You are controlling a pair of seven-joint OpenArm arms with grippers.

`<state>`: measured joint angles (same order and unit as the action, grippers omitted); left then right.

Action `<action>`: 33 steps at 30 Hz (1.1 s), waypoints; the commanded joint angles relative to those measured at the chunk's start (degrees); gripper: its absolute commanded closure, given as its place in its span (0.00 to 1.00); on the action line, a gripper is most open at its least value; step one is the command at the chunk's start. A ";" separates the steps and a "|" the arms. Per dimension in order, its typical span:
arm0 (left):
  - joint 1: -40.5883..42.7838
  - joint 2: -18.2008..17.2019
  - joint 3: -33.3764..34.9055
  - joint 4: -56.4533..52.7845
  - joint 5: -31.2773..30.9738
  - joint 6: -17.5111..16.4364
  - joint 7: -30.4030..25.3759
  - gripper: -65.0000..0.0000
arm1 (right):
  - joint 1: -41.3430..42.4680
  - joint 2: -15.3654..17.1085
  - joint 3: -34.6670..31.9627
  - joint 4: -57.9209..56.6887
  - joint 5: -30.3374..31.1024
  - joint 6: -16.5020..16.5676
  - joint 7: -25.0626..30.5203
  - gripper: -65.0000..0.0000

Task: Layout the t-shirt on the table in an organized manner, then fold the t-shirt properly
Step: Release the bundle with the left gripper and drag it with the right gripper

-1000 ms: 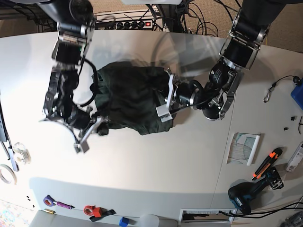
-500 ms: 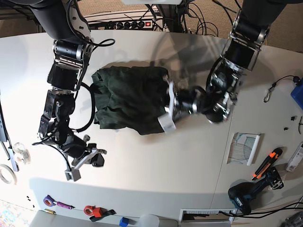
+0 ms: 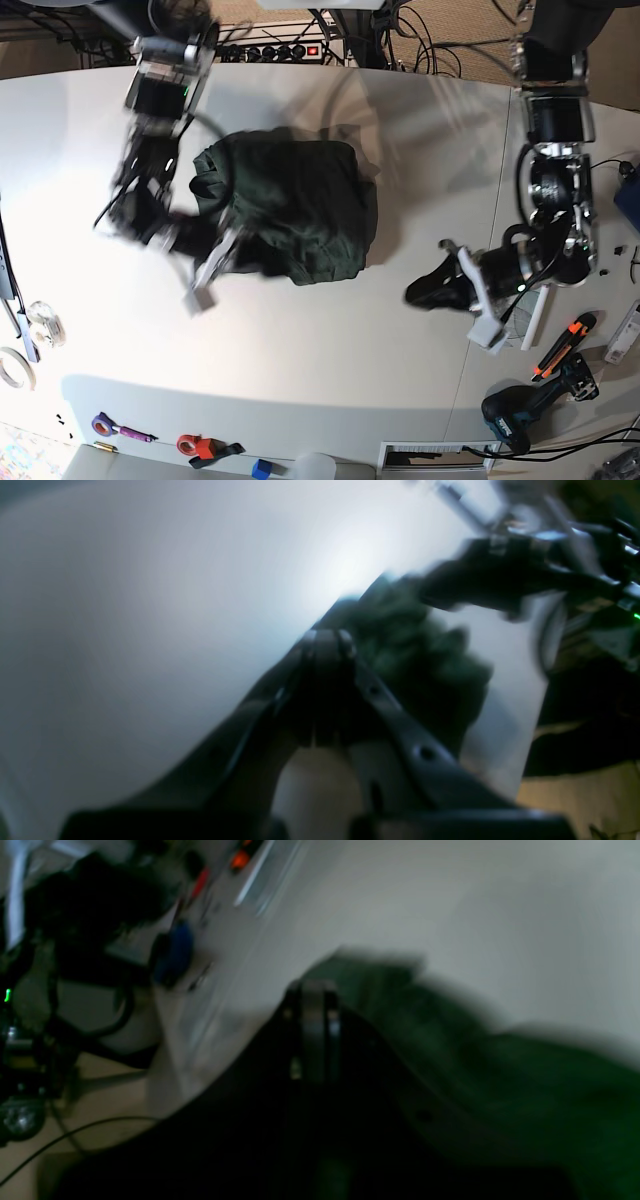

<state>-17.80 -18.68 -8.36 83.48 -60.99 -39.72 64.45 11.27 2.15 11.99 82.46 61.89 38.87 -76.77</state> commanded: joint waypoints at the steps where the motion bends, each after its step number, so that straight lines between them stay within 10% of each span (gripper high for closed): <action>1: -0.92 -0.98 -0.17 0.92 -1.60 -0.28 -1.49 1.00 | -0.13 -0.74 0.07 2.32 2.16 0.28 1.33 1.00; 5: 1.73 -2.05 -0.17 0.92 -1.60 -0.28 -1.51 1.00 | -5.64 -5.14 0.07 3.54 -2.91 -0.61 2.54 1.00; 8: 3.56 -2.12 -0.17 0.92 -1.62 -0.28 -1.51 1.00 | -8.11 -7.85 -0.07 3.45 -22.34 -3.43 10.49 1.00; 15: 6.40 -2.14 -0.17 0.92 -1.64 -0.28 -1.49 1.00 | -9.38 -1.44 -1.29 3.34 -45.51 -15.39 15.28 1.00; 22: 6.86 -2.12 -0.17 0.92 -1.68 -0.28 -1.51 1.00 | -9.49 11.54 -1.29 3.32 -46.90 -16.35 13.75 1.00; 33: 6.86 -2.12 -0.17 0.92 -2.05 -0.28 -1.46 1.00 | -14.67 26.53 -1.29 3.32 -40.89 -5.11 13.70 1.00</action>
<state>-9.58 -20.18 -8.27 83.50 -61.32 -39.70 64.23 -3.03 27.73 10.52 86.11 24.05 34.17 -58.87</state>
